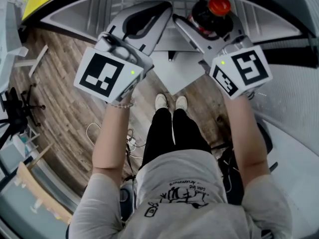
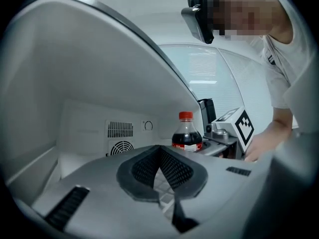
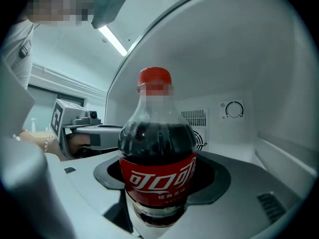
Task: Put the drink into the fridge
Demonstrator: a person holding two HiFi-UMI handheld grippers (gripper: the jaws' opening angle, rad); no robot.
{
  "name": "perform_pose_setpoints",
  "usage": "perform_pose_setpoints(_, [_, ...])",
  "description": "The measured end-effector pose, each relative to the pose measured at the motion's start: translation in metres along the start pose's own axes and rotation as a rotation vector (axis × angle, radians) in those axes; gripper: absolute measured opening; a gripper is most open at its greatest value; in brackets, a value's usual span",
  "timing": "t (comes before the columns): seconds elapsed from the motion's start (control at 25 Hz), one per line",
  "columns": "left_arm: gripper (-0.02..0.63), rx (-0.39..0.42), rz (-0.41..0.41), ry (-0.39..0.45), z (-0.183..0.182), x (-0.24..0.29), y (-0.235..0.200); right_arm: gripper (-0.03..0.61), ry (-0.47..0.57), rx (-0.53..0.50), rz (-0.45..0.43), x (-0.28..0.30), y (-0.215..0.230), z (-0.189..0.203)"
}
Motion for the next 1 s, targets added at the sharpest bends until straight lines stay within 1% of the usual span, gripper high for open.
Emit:
perform_pose_setpoints(0.24, [0.000, -0.018, -0.006, 0.021, 0.008, 0.012, -0.009, 0.324, 0.006, 0.005, 0.012, 0.010, 0.007, 0.014])
perform_pose_setpoints(0.72, [0.000, 0.020, -0.024, -0.015, 0.017, 0.032, -0.026, 0.324, -0.020, 0.003, 0.027, 0.030, 0.024, 0.027])
perform_pose_setpoints(1.0, [0.000, 0.017, -0.026, -0.021, 0.024, 0.036, -0.029, 0.324, -0.031, 0.019, 0.023, 0.036, 0.024, 0.037])
Point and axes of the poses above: the fingertips, and each gripper's own axes: x forward along the fingers, y to its right, z out of its underside, the point moved 8 cm from there along -x, backward along the fingers, and after that the axes turned 10 degrees about -x, right-handed, at the moved point
